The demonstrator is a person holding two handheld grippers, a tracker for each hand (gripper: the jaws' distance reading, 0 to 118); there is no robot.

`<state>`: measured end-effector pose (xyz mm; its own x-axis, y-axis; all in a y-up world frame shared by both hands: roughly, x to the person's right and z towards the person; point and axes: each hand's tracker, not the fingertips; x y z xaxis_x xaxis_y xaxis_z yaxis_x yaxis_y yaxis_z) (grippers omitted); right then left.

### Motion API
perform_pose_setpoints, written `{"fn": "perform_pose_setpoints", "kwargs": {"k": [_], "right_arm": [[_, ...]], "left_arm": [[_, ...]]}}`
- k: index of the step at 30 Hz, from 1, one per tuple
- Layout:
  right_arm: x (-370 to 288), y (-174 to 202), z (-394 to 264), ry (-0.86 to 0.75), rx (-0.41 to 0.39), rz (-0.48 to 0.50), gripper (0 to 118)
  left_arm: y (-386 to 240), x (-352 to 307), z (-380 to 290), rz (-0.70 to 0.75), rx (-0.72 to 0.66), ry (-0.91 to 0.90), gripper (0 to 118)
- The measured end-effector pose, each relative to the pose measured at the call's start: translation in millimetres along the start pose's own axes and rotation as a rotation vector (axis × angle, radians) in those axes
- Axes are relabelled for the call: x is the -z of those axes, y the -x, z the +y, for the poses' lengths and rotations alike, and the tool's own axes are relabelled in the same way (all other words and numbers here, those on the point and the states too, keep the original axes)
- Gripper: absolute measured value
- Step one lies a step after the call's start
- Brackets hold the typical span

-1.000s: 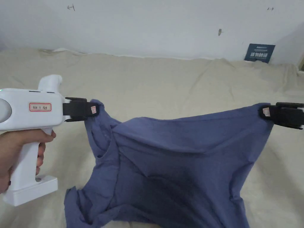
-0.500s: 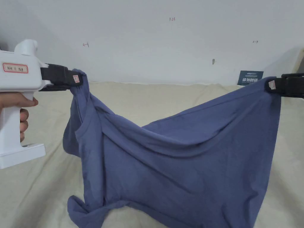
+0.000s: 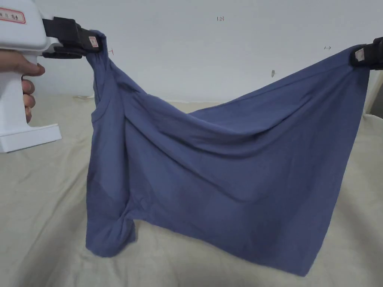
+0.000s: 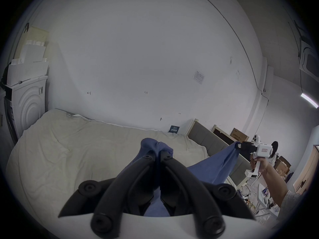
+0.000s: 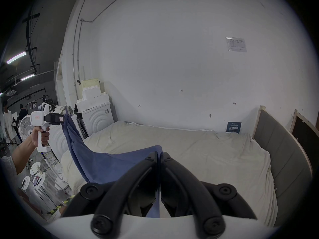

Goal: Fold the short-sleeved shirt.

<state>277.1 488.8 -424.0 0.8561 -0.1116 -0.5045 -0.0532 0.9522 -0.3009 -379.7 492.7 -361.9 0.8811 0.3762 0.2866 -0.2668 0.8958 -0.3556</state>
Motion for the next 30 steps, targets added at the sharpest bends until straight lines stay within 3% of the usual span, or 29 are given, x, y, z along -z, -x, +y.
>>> {"fn": "perform_pose_setpoints", "kwargs": {"k": [10, 19, 30], "right_arm": [[23.0, -13.5, 17.3, -0.012, 0.011, -0.013, 3], [48.2, -20.6, 37.2, -0.013, 0.013, -0.005, 3], [108.2, -34.3, 84.2, -0.018, 0.034, 0.006, 3]], "left_arm": [[-15.5, 14.0, 10.3, 0.021, 0.028, 0.004, 6], [6.1, 5.9, 41.8, 0.074, 0.068, 0.013, 6], [55.6, 50.1, 106.6, 0.076, 0.072, 0.02, 6]]}}
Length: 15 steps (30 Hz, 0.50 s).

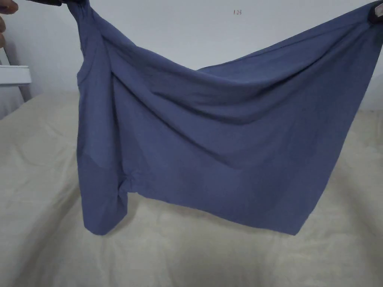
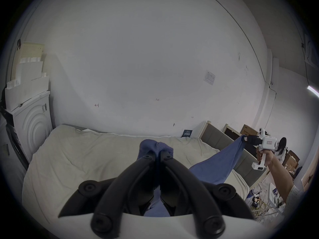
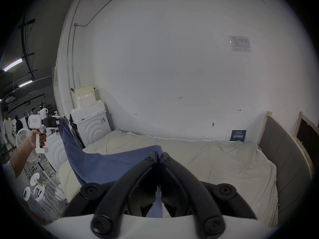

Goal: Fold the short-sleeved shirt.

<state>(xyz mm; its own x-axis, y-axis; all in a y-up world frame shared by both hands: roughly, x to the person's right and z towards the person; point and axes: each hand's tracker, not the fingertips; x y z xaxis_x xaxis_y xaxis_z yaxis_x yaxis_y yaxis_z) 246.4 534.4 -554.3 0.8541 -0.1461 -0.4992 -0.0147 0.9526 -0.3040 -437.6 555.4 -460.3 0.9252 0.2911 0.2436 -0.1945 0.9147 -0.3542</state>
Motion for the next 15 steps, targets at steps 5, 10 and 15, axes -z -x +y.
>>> {"fn": "perform_pose_setpoints", "kwargs": {"k": [5, 10, 15], "right_arm": [[29.2, -27.8, 26.4, 0.015, -0.024, -0.014, 3], [48.3, -52.0, 46.9, -0.002, -0.022, -0.042, 3], [57.6, -72.9, 57.8, -0.04, -0.016, -0.066, 3]], "left_arm": [[24.5, 36.7, 24.7, -0.01, 0.032, -0.008, 6], [43.3, 71.6, 42.6, -0.017, 0.053, -0.046, 6], [41.4, 92.3, 51.3, -0.045, 0.05, -0.102, 6]]}}
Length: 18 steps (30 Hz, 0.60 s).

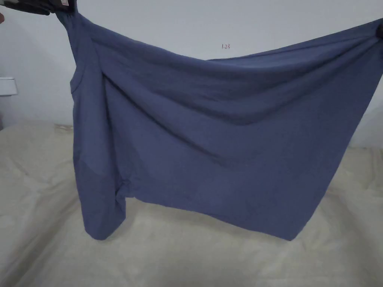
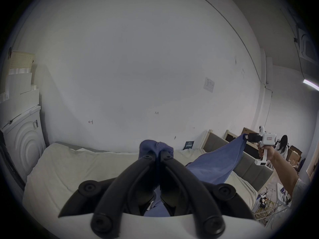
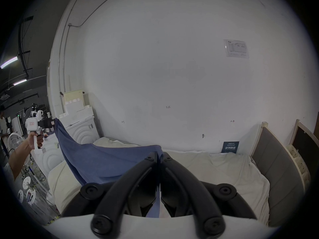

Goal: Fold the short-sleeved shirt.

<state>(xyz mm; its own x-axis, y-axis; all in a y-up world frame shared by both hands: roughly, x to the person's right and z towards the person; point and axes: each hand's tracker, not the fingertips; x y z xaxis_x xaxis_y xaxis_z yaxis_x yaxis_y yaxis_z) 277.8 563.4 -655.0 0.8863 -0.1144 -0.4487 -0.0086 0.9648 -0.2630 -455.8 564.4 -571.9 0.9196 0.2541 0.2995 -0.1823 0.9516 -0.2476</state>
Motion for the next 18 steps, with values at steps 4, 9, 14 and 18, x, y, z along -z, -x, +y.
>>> {"fn": "perform_pose_setpoints", "kwargs": {"k": [4, 9, 14, 18], "right_arm": [[2.4, -5.1, -5.5, -0.028, 0.015, -0.01, 3], [7.5, -22.7, -32.2, -0.042, 0.046, -0.016, 3], [5.5, -34.5, -74.3, -0.015, 0.065, 0.001, 3], [-2.2, -37.2, -110.3, 0.014, 0.082, 0.006, 3]], "left_arm": [[-2.1, 16.2, -7.8, -0.022, 0.007, -0.033, 6], [-13.3, 23.8, -45.0, -0.036, 0.018, -0.067, 6], [-8.6, 28.9, -92.4, -0.044, -0.002, -0.045, 6], [-3.8, 20.4, -134.2, -0.053, -0.054, -0.031, 6]]}}
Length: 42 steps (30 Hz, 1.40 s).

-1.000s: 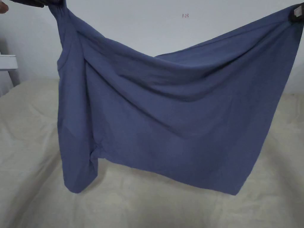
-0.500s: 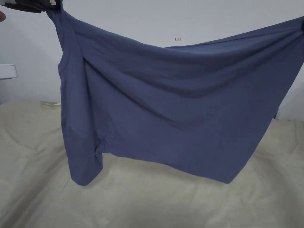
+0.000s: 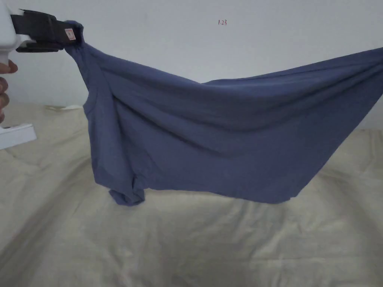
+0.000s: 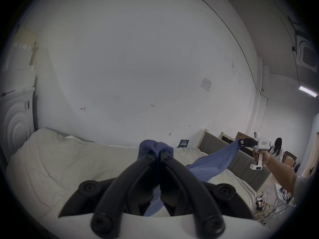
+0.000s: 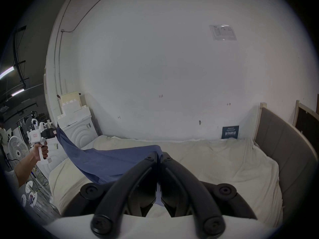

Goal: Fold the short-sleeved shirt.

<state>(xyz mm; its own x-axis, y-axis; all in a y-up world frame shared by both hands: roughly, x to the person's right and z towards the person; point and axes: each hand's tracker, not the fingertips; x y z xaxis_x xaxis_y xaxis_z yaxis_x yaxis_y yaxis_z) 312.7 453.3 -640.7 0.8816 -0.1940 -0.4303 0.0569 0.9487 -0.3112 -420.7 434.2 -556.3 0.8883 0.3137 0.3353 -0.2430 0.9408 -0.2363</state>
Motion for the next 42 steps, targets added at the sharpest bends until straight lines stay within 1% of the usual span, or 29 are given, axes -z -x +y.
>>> {"fn": "perform_pose_setpoints", "kwargs": {"k": [6, 10, 13, 15, 17, 23, 26, 28, 29, 35, 42], "right_arm": [[-25.7, -0.6, -54.9, 0.038, 0.026, 0.038, 3], [-56.9, 9.3, -91.7, 0.043, 0.065, 0.079, 3], [-84.6, 23.9, -124.3, 0.054, 0.084, 0.088, 3], [-105.7, 28.2, -145.3, 0.054, 0.117, 0.108, 3], [-130.0, 35.0, -167.9, 0.064, 0.13, 0.113, 3], [-198.2, 55.5, -240.6, 0.112, 0.17, 0.111, 3], [-224.0, 66.4, -279.6, 0.143, 0.187, 0.099, 3], [-238.1, 72.9, -301.8, 0.157, 0.206, 0.11, 3], [-244.9, 77.3, -312.8, 0.166, 0.2, 0.104, 3], [-275.9, 92.3, -377.9, 0.224, 0.223, 0.096, 3], [-298.9, 91.3, -431.9, 0.288, 0.246, 0.066, 3]], "left_arm": [[0.4, -37.6, -66.0, -0.007, -0.05, 0.036, 6], [-5.2, -74.4, -99.0, -0.011, -0.067, 0.036, 6], [-7.3, -104.8, -124.4, -0.018, -0.091, 0.042, 6], [-12.3, -128.1, -143.6, -0.02, -0.121, 0.041, 6], [-12.7, -153.5, -163.8, -0.023, -0.139, 0.047, 6], [-21.6, -221.8, -225.8, -0.006, -0.189, 0.096, 6], [-25.1, -250.7, -260.4, 0.01, -0.219, 0.132, 6], [-28.0, -267.7, -281.5, 0.034, -0.217, 0.15, 6], [-29.6, -276.1, -293.2, 0.037, -0.229, 0.159, 6], [-37.5, -311.2, -355.1, 0.074, -0.259, 0.229, 6], [-41.3, -334.0, -406.6, 0.12, -0.288, 0.303, 6]]}}
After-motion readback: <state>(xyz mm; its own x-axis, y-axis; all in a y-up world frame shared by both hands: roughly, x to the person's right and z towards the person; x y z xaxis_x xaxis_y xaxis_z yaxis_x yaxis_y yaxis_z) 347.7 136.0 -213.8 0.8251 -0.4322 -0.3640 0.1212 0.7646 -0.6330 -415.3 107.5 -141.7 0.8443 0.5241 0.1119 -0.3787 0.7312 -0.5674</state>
